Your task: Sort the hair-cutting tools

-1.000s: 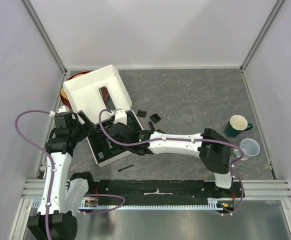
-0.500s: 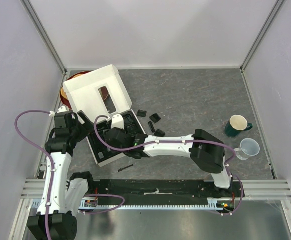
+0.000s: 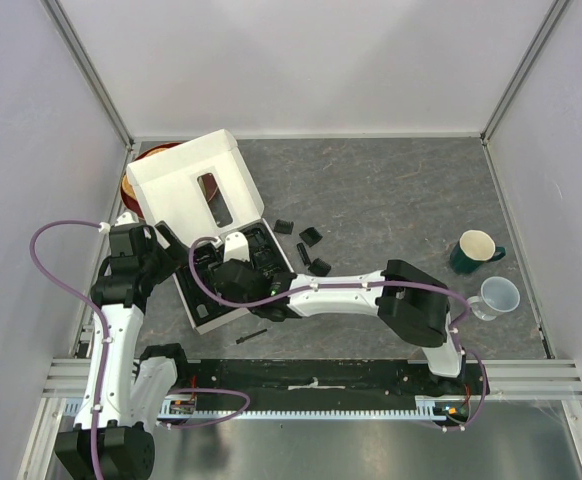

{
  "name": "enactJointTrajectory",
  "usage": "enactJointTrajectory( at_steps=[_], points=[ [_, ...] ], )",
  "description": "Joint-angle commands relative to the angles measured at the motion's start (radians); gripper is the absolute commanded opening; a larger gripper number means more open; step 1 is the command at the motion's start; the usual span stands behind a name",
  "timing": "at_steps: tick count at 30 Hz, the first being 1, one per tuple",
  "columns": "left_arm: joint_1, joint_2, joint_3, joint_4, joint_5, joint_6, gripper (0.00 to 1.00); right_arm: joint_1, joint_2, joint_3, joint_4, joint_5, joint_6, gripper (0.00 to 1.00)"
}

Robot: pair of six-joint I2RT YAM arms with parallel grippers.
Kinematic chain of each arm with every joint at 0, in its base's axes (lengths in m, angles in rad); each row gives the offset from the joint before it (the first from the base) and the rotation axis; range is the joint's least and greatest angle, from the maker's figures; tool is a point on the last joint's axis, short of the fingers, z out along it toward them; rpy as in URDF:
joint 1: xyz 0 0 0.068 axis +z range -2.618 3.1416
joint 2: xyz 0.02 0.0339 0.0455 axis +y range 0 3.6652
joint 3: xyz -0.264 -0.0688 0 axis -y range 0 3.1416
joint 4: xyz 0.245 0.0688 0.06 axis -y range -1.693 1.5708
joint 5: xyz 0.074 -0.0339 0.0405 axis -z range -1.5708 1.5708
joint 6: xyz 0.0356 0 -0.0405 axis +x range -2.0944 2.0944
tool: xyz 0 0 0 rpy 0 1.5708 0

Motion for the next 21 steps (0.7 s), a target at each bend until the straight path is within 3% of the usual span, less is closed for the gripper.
enactJointTrajectory(
  at_steps=[1, 13, 21],
  points=[
    [0.000, -0.003, -0.005, 0.029, 0.011, 0.014, 0.93, 0.017, 0.029, -0.016, 0.036, 0.019, -0.009, 0.36],
    [0.000, -0.005, -0.005, 0.027, 0.009, 0.015, 0.93, 0.040, 0.066, 0.028, -0.057, 0.067, 0.049, 0.47],
    [0.000, -0.005, -0.005, 0.029, 0.008, 0.017, 0.93, 0.039, 0.063, 0.090, -0.126, 0.086, 0.055, 0.62]
  ],
)
